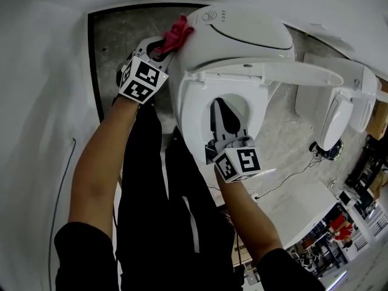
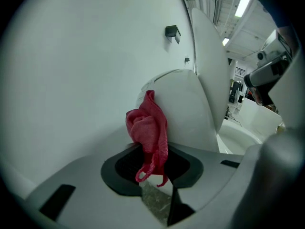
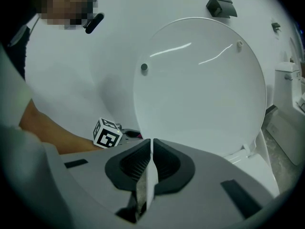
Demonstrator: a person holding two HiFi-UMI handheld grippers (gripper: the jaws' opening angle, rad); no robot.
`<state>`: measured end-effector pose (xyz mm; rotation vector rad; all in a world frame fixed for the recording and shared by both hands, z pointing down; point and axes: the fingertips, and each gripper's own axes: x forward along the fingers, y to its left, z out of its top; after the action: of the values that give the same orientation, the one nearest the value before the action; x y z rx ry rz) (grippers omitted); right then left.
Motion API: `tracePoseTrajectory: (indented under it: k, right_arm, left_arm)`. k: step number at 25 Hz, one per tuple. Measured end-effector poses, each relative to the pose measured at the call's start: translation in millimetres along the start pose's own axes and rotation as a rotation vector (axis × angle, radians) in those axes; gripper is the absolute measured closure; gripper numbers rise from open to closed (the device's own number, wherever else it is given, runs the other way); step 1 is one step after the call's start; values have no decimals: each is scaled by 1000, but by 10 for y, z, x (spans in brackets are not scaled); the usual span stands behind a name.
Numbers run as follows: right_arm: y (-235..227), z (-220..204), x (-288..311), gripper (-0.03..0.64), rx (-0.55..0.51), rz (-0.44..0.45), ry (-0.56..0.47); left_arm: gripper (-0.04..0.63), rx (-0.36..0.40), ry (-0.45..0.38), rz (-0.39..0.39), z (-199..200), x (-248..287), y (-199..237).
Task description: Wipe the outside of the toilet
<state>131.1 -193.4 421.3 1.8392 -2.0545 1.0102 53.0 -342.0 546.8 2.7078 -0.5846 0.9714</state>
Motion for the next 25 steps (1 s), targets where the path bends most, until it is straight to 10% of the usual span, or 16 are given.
tracePoseTrajectory:
  k: [15,25]
  right_arm:
    - [11,-434,-204,577,-116,193,40]
    - [32,-841,-350,577,-137,228,86]
  left_arm:
    - [480,-10,67,71,-763,-227,-858]
    - [480,-73,128,-49,-1468,-381,-1803]
